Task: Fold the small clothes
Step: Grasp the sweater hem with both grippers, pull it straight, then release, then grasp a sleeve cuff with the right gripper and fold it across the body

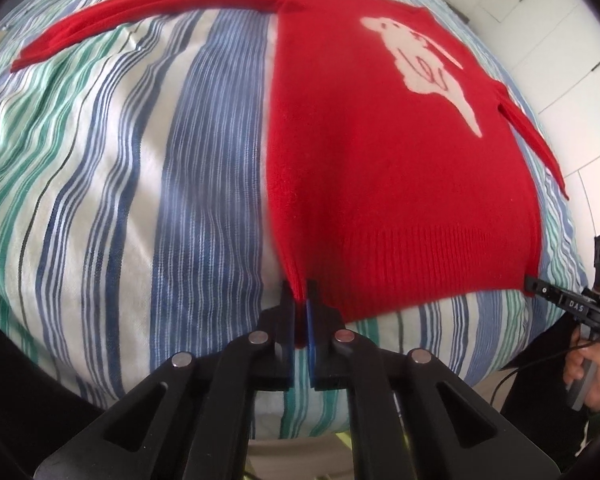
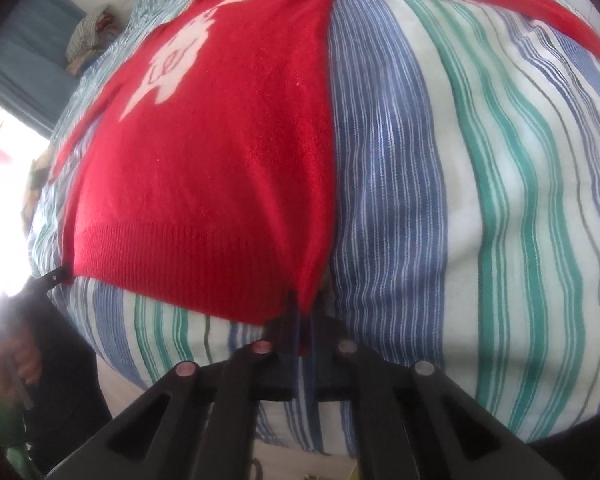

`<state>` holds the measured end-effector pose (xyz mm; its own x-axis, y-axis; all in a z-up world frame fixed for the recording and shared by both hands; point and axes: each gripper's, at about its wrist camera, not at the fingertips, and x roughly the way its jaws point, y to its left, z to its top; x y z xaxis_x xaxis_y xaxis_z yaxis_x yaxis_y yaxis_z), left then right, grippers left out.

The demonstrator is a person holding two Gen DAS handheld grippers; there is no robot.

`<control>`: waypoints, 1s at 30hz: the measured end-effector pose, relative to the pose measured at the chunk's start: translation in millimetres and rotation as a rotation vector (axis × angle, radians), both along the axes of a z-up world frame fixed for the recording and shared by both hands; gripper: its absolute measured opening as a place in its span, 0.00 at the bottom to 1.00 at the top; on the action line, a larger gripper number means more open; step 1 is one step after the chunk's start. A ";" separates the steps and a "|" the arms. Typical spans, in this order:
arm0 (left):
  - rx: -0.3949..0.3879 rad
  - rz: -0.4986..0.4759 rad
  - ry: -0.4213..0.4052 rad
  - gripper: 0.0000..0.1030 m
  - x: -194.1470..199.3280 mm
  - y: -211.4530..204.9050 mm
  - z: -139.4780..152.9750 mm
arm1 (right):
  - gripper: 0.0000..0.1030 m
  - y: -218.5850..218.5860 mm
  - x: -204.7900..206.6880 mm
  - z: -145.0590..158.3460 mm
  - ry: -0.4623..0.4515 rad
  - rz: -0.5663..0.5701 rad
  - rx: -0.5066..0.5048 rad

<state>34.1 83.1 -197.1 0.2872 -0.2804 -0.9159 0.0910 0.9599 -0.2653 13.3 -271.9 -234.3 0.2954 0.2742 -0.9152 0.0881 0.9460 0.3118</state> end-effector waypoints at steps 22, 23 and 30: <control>0.058 0.150 -0.403 0.87 23.9 19.9 101.2 | 0.59 -51.2 -25.7 56.9 -0.123 -0.190 -0.009; 0.042 0.164 -0.417 0.87 27.9 20.8 102.6 | 0.59 -54.3 -24.7 58.7 -0.129 -0.201 -0.007; 0.046 0.230 -0.434 0.87 36.1 29.2 86.4 | 0.59 -90.7 -17.1 66.1 -0.200 -0.295 0.135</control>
<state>70.2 112.3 -110.7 0.6945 -0.1269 -0.7082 -0.0318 0.9779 -0.2064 -3.8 -362.5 -168.3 0.5484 0.2647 -0.7932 0.2756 0.8384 0.4702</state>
